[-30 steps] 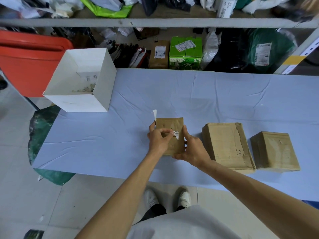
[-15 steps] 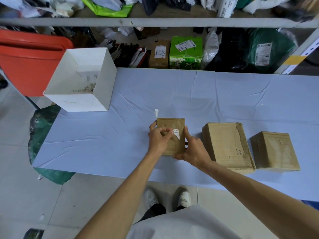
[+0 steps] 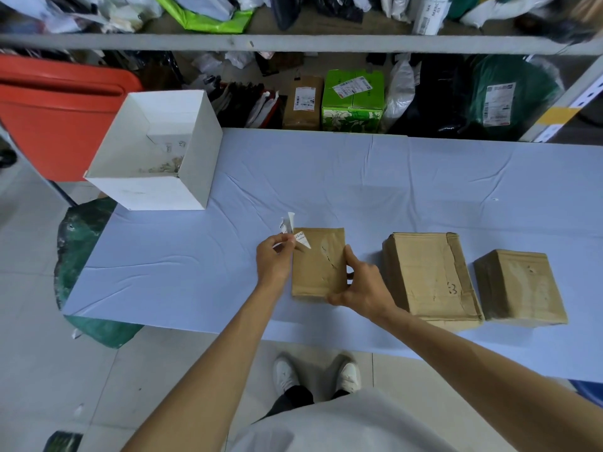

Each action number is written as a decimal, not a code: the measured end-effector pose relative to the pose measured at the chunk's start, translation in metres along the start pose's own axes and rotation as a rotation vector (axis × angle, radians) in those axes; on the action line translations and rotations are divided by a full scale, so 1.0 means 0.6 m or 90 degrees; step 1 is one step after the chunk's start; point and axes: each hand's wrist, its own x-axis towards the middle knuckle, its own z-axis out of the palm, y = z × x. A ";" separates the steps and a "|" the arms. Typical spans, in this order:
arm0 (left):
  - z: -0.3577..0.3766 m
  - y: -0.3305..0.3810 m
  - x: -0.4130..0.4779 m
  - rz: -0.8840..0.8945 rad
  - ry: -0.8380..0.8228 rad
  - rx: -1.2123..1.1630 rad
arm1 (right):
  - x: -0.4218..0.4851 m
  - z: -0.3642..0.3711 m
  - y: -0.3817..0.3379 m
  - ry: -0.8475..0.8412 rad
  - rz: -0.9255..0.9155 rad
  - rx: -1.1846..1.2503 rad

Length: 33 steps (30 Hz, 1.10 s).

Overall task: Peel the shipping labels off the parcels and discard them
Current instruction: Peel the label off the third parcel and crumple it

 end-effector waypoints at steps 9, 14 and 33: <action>-0.014 -0.004 0.011 -0.009 0.018 -0.049 | 0.005 -0.003 0.000 -0.010 0.010 -0.006; -0.010 -0.010 0.012 0.007 0.069 -0.013 | 0.003 -0.003 0.000 -0.015 0.006 -0.009; -0.020 -0.009 0.009 0.120 0.112 0.033 | 0.010 0.002 0.009 -0.015 -0.002 -0.015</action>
